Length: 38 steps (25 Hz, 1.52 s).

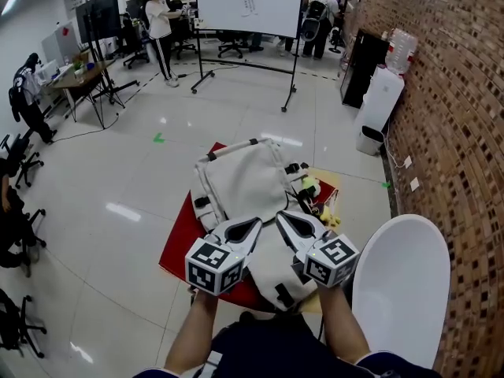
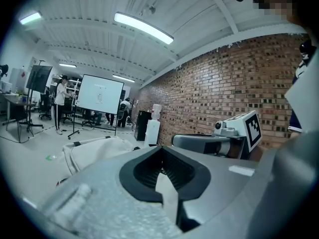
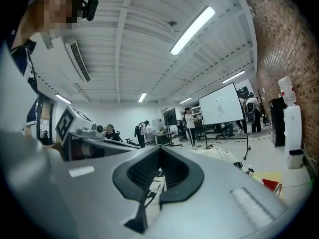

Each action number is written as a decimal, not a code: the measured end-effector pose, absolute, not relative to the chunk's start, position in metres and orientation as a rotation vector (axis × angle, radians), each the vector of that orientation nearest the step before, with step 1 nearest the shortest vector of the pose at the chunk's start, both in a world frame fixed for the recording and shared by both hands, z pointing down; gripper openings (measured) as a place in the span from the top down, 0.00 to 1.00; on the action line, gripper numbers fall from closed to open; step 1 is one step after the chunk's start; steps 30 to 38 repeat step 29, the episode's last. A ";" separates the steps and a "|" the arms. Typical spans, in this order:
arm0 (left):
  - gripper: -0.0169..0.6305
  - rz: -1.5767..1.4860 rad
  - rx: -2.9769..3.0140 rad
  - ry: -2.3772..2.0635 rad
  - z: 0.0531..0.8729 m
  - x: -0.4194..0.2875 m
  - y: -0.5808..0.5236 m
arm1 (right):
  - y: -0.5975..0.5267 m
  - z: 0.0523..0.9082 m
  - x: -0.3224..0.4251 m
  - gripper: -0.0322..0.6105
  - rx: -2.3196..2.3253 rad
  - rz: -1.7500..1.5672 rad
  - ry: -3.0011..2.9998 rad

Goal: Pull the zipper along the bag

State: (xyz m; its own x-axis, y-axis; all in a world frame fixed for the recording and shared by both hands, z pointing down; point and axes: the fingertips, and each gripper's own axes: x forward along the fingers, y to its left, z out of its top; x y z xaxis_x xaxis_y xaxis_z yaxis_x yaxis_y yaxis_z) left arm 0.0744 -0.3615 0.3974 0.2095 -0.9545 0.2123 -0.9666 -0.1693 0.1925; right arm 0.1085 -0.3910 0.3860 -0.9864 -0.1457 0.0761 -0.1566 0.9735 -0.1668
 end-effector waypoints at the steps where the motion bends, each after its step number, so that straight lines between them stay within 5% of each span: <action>1: 0.97 0.058 2.205 -1.814 0.397 0.073 -0.361 | -0.390 0.384 0.108 0.94 0.236 0.263 -3.061; 38: 0.97 0.059 2.225 -1.799 0.395 0.073 -0.365 | -0.389 0.376 0.104 0.94 0.218 0.204 -3.052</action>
